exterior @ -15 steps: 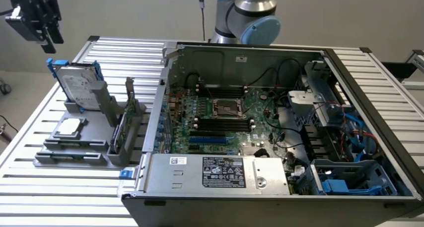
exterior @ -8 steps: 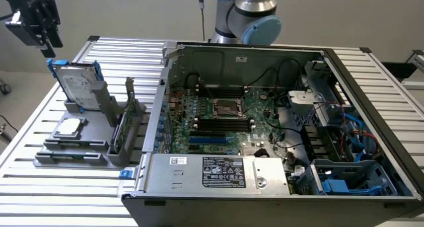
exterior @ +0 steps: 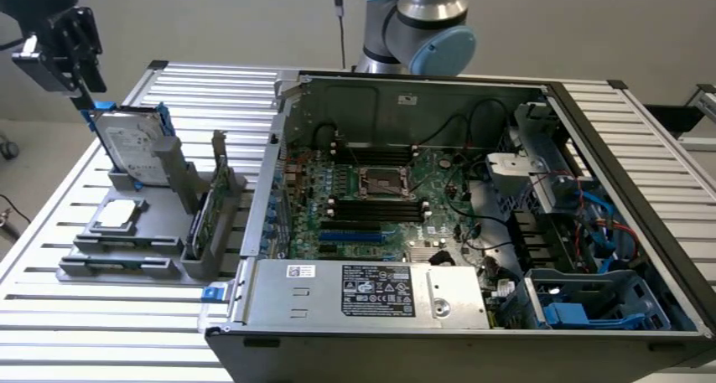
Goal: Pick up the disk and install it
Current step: 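Pick up the disk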
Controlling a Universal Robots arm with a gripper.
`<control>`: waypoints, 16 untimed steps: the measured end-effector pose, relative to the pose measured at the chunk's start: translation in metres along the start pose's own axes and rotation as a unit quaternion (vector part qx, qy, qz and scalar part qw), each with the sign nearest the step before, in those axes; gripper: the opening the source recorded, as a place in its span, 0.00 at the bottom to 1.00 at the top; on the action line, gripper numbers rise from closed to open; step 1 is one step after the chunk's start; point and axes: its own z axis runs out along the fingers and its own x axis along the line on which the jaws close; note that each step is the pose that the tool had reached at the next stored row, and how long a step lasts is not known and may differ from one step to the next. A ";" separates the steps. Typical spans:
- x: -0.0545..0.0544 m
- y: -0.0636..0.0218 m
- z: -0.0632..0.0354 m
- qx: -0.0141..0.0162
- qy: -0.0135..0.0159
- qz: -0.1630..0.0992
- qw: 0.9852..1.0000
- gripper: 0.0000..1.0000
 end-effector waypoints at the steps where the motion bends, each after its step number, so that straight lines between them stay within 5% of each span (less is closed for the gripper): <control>1: 0.000 0.0000 0.0016 0.001 0.000 0.000 1.000 0.48; 9: 0.001 -0.0003 0.0115 0.011 0.000 0.000 1.000 0.48; 16: 0.001 -0.0026 0.0162 0.013 -0.004 0.005 1.000 0.48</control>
